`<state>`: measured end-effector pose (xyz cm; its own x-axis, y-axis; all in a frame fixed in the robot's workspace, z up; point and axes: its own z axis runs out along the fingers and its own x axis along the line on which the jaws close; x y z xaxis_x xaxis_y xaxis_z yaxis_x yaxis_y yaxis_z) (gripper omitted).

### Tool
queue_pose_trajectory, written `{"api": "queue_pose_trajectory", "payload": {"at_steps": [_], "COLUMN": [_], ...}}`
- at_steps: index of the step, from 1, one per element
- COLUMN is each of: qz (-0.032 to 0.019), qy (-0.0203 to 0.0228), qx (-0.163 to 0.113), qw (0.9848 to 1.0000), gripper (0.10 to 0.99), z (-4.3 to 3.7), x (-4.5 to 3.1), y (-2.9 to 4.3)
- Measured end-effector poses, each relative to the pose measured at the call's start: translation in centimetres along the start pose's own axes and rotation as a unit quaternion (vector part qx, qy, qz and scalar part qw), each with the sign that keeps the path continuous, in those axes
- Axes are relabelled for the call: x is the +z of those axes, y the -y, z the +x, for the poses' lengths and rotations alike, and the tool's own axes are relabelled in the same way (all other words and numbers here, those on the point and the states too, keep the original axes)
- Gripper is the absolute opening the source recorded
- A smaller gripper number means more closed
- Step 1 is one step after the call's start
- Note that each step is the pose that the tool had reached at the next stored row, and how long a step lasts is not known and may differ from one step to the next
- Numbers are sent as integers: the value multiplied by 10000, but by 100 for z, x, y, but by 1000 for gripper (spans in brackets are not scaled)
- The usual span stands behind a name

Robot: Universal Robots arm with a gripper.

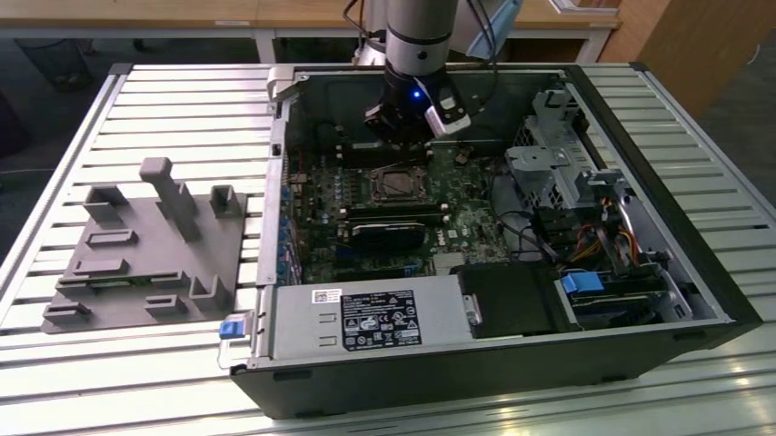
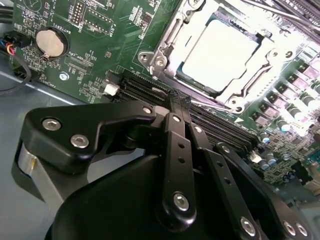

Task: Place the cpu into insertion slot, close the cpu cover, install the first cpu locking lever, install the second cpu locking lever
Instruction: 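Install the first cpu locking lever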

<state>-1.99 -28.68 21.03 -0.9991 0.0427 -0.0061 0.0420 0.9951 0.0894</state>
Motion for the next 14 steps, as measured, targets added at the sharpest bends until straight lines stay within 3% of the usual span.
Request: {"api": "queue_pose_trajectory", "payload": {"at_steps": [14], "qz": [22], "qy": [1], "qx": [-1], "qw": [10000], "gripper": [106], "z": [-38], "x": [63], "y": [4]}}
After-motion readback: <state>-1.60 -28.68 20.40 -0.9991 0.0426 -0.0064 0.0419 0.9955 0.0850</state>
